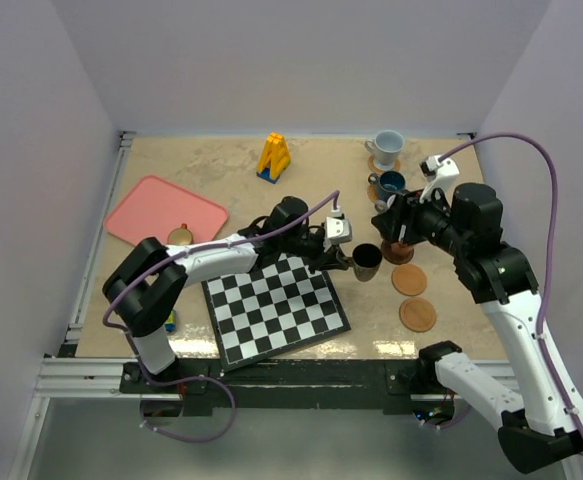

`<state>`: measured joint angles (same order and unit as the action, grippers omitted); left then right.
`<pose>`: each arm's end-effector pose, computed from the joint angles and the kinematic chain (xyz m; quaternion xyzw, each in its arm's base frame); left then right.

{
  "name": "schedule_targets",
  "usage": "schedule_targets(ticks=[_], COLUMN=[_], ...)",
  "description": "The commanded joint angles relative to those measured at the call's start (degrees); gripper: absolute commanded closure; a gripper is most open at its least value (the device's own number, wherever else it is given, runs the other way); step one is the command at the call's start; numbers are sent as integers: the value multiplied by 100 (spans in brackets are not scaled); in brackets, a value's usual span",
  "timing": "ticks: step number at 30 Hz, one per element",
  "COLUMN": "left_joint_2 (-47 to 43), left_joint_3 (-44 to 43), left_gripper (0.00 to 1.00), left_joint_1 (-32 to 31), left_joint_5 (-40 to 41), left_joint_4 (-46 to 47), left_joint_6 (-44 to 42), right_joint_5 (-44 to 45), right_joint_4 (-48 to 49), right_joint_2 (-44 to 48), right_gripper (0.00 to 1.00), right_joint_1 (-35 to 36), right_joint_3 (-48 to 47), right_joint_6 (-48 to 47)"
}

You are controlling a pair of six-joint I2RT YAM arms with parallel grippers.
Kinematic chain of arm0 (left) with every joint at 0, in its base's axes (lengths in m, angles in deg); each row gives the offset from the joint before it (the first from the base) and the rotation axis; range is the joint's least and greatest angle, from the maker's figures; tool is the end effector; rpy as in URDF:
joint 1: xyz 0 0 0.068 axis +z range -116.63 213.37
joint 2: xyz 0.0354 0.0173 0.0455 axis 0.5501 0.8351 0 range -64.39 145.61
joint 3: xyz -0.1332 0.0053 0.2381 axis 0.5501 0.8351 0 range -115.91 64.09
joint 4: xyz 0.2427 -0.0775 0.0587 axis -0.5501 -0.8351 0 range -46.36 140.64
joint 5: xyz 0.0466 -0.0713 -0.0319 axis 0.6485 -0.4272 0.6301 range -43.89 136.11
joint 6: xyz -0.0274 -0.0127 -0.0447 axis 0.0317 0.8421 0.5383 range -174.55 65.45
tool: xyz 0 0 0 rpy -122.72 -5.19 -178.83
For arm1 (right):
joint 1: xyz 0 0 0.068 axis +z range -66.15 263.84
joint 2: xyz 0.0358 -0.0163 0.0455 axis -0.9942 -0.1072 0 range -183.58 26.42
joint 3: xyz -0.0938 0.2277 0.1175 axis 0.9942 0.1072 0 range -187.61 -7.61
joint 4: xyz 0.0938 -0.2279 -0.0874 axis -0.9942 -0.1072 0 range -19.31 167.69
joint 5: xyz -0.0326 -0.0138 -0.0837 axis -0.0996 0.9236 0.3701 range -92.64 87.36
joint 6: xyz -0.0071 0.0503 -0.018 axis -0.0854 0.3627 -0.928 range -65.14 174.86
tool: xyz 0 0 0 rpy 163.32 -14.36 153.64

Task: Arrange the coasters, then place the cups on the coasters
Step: Place the cup on the coaster.

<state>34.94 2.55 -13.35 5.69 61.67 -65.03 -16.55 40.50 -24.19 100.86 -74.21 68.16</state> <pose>0.2461 -0.2951 0.2259 0.5416 0.6149 -0.4326 0.3761 0.1626 0.0586 0.4035 -0.0949 0.8164 0.2430 0.5151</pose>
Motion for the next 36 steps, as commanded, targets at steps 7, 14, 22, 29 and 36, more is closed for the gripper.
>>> schedule_targets(ticks=[7, 14, 22, 29, 36], left_joint_2=[481, 982, 1650, 2037, 2442], left_joint_3=[-921, -1281, -2063, -2503, -2934], left_gripper=[100, 100, 100, 100, 100], left_joint_1=[-127, -258, -426, -435, -514], left_joint_5=[-361, -502, -616, -607, -457], left_joint_4=[655, 919, 497, 190, 31], left_joint_6=[-455, -323, -648, -859, -816], right_joint_5=[881, 1373, 2190, 2533, 2911], right_joint_4=[-720, -641, -860, -904, -597], right_joint_2=[-99, 183, 289, 17, 384], right_gripper=[43, 46, 42, 40, 43], right_joint_1=[12, 4, 12, 4, 4], right_joint_3=[578, 527, 490, 614, 500], right_joint_6=[199, 612, 797, 1043, 1535])
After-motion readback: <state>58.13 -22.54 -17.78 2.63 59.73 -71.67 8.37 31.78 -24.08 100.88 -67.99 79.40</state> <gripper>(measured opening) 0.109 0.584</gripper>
